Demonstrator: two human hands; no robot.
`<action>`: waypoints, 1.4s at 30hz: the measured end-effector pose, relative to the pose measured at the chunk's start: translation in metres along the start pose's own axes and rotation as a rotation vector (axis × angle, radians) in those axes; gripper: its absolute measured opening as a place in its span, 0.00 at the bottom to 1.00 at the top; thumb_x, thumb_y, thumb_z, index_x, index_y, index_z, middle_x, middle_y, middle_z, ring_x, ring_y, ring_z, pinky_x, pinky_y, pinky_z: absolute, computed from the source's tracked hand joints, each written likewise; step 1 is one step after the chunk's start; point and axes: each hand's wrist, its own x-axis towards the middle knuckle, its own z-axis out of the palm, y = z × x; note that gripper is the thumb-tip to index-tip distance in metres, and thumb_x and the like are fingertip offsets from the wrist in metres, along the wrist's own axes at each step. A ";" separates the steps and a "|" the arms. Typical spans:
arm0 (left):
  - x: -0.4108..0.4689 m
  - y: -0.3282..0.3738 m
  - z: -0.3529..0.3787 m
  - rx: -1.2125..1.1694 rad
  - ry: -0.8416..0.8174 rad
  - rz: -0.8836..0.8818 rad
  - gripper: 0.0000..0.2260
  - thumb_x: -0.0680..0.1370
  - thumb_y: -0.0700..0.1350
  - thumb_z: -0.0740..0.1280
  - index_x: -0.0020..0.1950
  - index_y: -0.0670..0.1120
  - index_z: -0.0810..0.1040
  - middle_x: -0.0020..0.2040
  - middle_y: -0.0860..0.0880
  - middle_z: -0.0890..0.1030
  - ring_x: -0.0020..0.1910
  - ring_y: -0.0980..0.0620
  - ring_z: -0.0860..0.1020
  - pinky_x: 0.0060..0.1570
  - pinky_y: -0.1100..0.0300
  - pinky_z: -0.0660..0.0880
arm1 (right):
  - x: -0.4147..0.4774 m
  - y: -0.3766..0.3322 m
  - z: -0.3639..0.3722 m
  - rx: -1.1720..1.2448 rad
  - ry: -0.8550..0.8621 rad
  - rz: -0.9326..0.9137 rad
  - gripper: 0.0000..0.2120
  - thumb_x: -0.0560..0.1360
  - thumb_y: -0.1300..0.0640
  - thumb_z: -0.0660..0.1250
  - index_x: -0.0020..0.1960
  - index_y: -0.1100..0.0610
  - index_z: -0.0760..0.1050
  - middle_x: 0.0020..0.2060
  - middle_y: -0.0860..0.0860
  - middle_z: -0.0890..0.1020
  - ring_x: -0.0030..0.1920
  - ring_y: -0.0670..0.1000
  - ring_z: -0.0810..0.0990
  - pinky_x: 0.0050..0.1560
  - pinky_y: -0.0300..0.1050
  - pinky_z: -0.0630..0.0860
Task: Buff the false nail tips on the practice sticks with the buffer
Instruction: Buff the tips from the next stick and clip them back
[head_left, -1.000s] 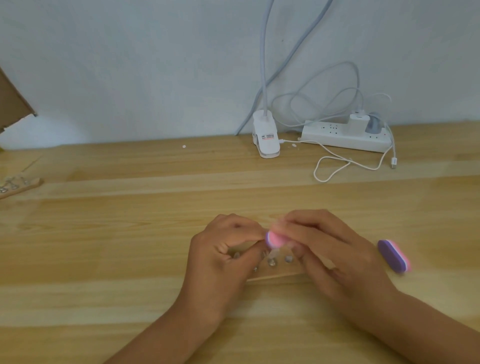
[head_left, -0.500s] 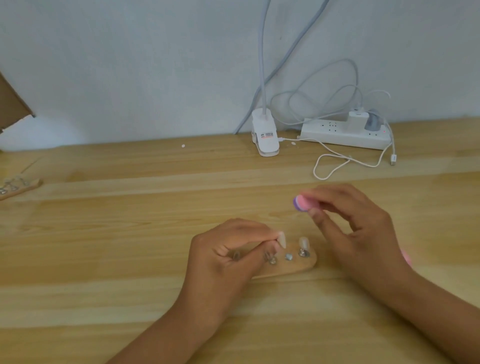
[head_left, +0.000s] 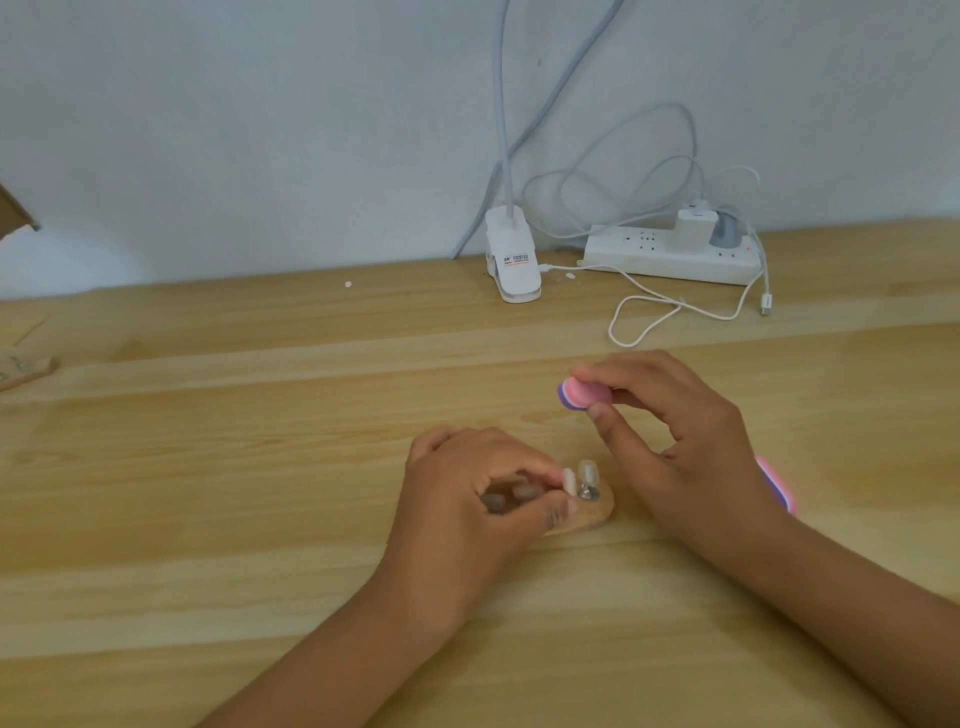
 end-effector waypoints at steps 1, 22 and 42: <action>0.000 0.001 0.001 0.031 -0.001 0.005 0.04 0.66 0.51 0.75 0.39 0.56 0.82 0.38 0.59 0.82 0.42 0.59 0.80 0.61 0.56 0.62 | 0.000 0.001 0.000 -0.001 -0.003 -0.004 0.14 0.75 0.71 0.71 0.59 0.59 0.82 0.53 0.48 0.82 0.55 0.46 0.82 0.58 0.46 0.78; 0.001 0.005 -0.008 0.146 -0.172 -0.062 0.12 0.63 0.54 0.74 0.45 0.56 0.81 0.41 0.61 0.81 0.46 0.62 0.78 0.51 0.64 0.68 | -0.001 0.001 0.000 0.006 -0.020 -0.001 0.15 0.75 0.70 0.71 0.59 0.58 0.82 0.53 0.48 0.82 0.54 0.46 0.82 0.58 0.45 0.78; -0.008 0.020 -0.007 0.490 -0.249 0.013 0.16 0.69 0.65 0.61 0.50 0.59 0.78 0.49 0.63 0.77 0.57 0.64 0.73 0.75 0.46 0.44 | -0.001 0.002 0.001 -0.010 -0.024 -0.001 0.14 0.75 0.69 0.72 0.58 0.58 0.82 0.53 0.48 0.82 0.54 0.45 0.82 0.58 0.43 0.78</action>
